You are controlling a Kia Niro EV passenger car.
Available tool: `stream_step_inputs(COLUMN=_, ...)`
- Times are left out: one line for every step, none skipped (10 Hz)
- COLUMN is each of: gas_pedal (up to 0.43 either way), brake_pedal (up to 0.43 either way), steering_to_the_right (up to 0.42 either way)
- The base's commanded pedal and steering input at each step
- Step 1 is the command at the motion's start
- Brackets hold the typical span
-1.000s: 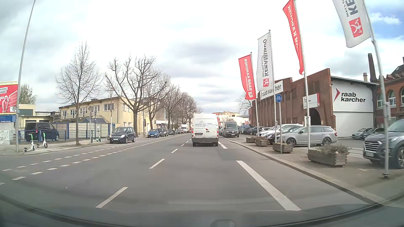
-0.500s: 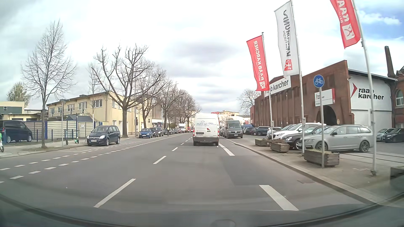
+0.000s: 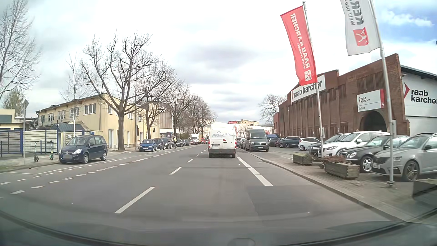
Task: Follow the waypoints while adhering to traffic rules and regulations
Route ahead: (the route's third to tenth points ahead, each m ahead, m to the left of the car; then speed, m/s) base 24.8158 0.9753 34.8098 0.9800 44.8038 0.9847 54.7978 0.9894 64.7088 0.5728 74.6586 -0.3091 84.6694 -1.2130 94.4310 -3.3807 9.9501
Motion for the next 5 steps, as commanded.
stream_step_inputs(gas_pedal=0.169, brake_pedal=0.0, steering_to_the_right=0.0)
stream_step_inputs(gas_pedal=0.169, brake_pedal=0.0, steering_to_the_right=0.0)
stream_step_inputs(gas_pedal=0.169, brake_pedal=0.0, steering_to_the_right=0.0)
stream_step_inputs(gas_pedal=0.169, brake_pedal=0.0, steering_to_the_right=0.0)
stream_step_inputs(gas_pedal=0.169, brake_pedal=0.0, steering_to_the_right=-0.001)
